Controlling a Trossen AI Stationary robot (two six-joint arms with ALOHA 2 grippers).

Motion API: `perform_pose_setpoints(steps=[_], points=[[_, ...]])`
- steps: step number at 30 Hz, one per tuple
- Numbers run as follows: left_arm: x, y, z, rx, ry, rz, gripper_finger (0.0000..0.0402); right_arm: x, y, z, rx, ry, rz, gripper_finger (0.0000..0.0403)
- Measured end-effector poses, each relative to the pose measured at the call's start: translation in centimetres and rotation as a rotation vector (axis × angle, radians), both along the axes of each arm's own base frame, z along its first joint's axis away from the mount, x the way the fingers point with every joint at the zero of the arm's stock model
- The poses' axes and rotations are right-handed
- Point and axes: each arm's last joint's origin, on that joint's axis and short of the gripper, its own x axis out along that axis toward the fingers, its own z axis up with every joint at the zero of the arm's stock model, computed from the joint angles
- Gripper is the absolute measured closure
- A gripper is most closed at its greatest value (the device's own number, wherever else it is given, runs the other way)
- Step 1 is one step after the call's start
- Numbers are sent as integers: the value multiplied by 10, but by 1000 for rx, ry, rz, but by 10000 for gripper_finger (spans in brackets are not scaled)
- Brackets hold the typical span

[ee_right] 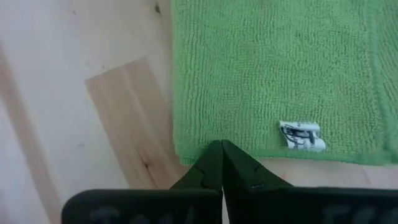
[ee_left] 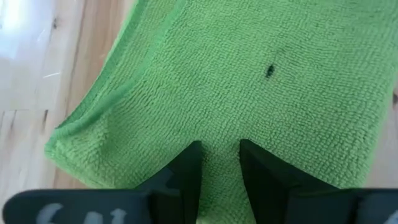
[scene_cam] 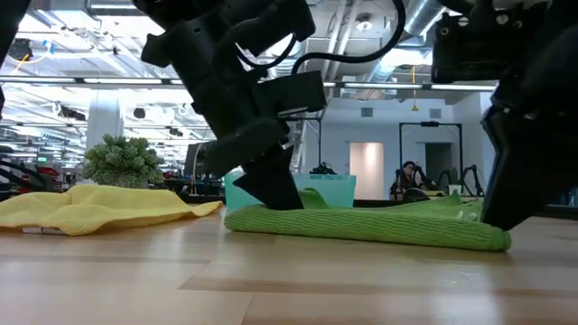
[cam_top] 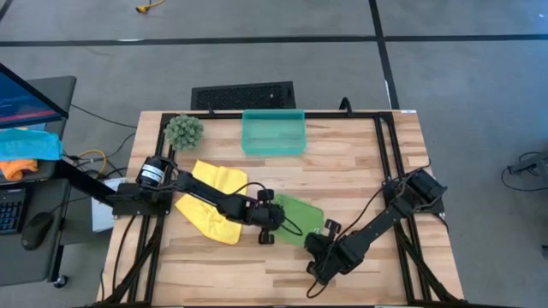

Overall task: Roll microfiber towels into tight, uniform cylinder then place into a basket
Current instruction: Fold the green microfiber cloth

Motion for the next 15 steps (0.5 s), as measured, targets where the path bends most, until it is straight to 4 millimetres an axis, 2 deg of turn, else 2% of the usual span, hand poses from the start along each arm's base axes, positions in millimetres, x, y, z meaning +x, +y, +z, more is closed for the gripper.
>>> perform_pose_setpoints(steps=[8,15], points=[[-4,-14,0,6,-2,-45,299,-5,-2,-5,-27,17,13,390],[-5,-22,1,8,-5,-75,299,-21,4,5,-73,37,55,369]])
